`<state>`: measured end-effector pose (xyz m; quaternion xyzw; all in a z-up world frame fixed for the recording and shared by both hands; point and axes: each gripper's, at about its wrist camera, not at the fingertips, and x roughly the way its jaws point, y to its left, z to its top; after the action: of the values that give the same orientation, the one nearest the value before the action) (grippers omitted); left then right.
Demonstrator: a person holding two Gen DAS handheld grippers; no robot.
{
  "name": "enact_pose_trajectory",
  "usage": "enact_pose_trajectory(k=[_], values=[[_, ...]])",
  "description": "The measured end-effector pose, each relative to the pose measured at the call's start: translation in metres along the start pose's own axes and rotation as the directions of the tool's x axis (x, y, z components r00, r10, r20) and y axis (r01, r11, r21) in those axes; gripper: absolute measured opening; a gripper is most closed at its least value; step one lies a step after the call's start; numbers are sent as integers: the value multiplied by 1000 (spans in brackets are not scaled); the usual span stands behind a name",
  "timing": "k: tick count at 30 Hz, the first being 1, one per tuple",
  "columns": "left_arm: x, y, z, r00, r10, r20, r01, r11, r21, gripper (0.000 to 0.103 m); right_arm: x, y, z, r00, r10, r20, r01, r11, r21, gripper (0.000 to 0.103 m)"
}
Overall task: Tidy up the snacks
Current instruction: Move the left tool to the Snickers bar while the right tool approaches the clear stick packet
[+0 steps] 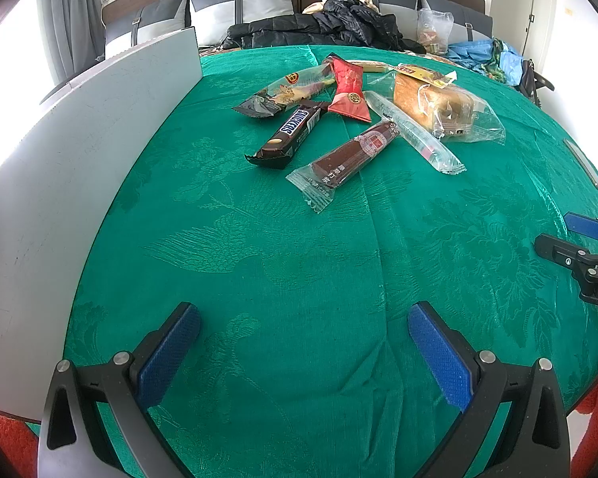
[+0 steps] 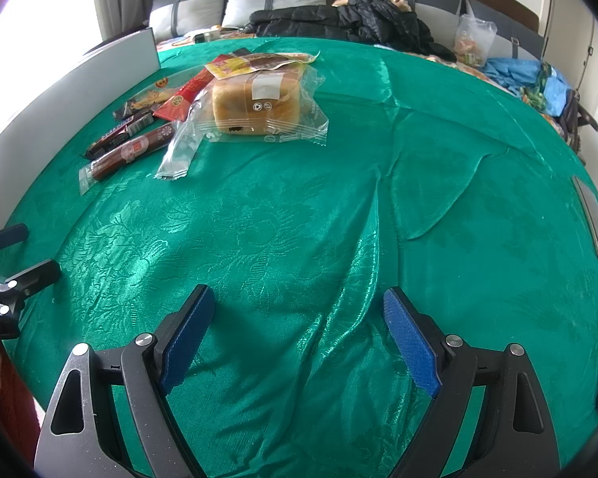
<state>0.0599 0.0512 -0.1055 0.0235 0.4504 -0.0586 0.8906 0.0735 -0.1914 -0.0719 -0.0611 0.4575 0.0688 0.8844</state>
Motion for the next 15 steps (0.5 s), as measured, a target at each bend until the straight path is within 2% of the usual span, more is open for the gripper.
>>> enact_pose_trajectory(k=[3, 7, 9, 11, 15], values=[[0, 0, 0, 1000, -2, -4, 2, 1000, 0, 103, 0, 0, 0, 1000, 0, 0, 0, 1000, 0, 88], [0, 1, 3, 999, -7, -48, 6, 1000, -6, 103, 0, 0, 0, 1000, 0, 1, 0, 1000, 0, 88], [-3, 3, 4, 997, -30, -65, 29, 999, -25, 103, 0, 0, 0, 1000, 1, 1, -1, 1000, -1, 88], [-9, 9, 10, 995, -80, -56, 77, 996, -52, 103, 0, 0, 0, 1000, 1, 1, -1, 1000, -1, 89], [-13, 15, 41, 997, -71, -18, 71, 997, -19, 101, 0, 0, 0, 1000, 2, 0, -2, 1000, -1, 89]])
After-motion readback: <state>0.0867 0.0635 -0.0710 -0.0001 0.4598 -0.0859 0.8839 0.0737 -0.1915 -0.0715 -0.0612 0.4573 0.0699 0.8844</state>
